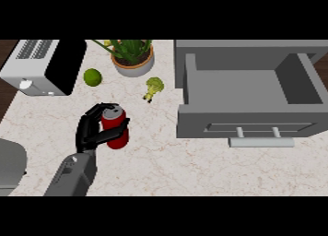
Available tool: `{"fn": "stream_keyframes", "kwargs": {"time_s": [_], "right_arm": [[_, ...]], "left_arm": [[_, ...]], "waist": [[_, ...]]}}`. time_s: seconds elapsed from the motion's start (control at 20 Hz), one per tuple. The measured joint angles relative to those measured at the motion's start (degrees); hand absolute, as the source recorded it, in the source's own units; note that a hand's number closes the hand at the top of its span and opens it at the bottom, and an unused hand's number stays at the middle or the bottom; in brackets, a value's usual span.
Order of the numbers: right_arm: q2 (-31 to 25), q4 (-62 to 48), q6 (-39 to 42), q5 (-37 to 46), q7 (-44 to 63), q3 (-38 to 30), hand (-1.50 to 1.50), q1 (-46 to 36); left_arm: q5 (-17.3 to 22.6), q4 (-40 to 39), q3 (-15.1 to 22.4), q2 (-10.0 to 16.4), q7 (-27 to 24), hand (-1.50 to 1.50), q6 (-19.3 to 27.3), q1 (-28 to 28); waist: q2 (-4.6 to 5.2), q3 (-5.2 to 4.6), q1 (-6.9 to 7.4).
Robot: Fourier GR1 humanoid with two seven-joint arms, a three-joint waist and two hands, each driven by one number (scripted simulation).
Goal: Pick up the can, place it into the drawer and close the drawer
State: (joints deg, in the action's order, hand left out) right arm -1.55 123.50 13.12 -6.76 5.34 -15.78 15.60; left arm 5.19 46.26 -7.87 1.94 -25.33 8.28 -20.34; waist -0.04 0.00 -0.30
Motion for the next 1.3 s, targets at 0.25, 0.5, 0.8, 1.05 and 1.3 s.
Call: {"fn": "stream_keyframes", "kwargs": {"time_s": [0.25, 0.5, 0.8, 1.05, 1.3], "right_arm": [[0.11, 0.28, 0.39, -0.16, 0.37, -0.53, -1.50, -0.09], [0.83, 1.81, -0.86, 1.01, 2.29, 0.90, -1.50, -0.68], [1.35, 2.12, -1.72, 1.59, -0.21, 2.35, -1.50, 2.17], [0.16, 0.21, -0.93, 0.27, -0.77, 0.11, -1.50, 1.08], [0.21, 1.88, -0.29, -0.70, -0.86, -0.29, -1.50, 2.63]], "left_arm": [[1.53, 3.79, 0.16, 1.71, 1.09, 1.50, -3.16, 2.77], [3.34, 5.73, -1.24, 4.17, 1.04, 1.50, -5.57, 3.85], [4.16, 13.38, 0.09, 5.03, 4.86, 1.50, -6.97, 4.75], [3.24, 22.36, 3.38, 4.32, 11.95, 1.50, -5.84, 5.07], [0.24, 29.86, 7.27, 2.60, 18.15, 1.50, -2.35, 2.64]], "waist": [[-0.01, -0.01, 0.12], [0.01, -0.01, 0.13], [-0.04, 0.00, 0.17], [-0.08, 0.02, 0.27], [-0.10, 0.03, 0.11]]}}
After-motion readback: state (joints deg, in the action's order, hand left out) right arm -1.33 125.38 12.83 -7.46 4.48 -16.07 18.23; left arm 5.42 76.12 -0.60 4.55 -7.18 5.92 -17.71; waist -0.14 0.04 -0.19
